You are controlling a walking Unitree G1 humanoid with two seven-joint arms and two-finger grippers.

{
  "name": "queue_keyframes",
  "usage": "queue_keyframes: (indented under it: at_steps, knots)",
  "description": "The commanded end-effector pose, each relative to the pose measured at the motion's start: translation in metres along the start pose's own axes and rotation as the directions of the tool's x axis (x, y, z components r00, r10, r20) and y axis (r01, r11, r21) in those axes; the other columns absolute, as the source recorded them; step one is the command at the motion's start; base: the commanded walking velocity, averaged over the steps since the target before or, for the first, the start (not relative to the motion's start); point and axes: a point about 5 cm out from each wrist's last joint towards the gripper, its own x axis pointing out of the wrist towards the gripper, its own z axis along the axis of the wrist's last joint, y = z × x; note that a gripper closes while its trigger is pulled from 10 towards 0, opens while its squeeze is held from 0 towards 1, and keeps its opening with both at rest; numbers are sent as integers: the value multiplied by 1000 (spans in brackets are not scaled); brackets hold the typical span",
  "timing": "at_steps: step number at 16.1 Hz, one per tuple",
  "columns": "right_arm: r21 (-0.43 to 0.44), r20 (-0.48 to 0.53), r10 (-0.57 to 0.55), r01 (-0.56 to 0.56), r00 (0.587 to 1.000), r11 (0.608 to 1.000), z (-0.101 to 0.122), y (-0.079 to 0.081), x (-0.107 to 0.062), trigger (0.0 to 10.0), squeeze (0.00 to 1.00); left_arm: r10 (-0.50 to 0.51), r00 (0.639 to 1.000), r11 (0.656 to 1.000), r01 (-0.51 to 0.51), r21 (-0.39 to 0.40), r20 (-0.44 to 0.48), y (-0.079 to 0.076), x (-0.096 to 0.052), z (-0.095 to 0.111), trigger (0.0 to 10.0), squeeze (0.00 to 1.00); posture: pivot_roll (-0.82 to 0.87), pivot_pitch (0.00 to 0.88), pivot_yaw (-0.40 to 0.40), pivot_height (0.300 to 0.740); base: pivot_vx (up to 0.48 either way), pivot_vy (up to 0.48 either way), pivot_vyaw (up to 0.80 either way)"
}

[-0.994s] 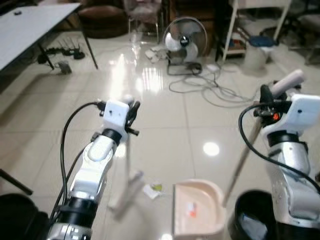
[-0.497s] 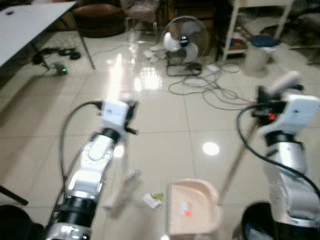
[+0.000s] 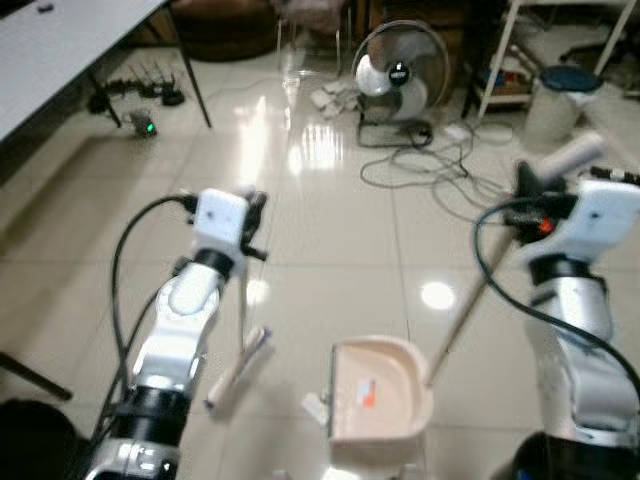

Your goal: Sweep floor

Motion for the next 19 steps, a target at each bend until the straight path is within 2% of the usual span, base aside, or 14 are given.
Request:
queue_keyframes:
  at_steps: [1, 14, 19]
  knots:
    - [-2, 43, 14, -14, 999, 1000, 7, 4, 0, 10000, 0, 20, 999, 1000, -20, 15, 34, 7, 0, 6, 10000, 0, -119, 45, 54, 740, 0, 0, 0]
    - [-26, 67, -10, 12, 998, 1000, 5, -1, -1, 10000, 0, -22, 999, 1000, 22, 16, 32, 1, 10, 8, 10000, 0, -169, 34, 91, 740, 0, 0, 0]
    - [-29, 82, -41, 44, 996, 999, 0, -7, 3, 10000, 0, 7, 999, 1000, -8, 23, 34, 6, 14, 9, 10000, 0, -158, 52, 109, 740, 0, 0, 0]
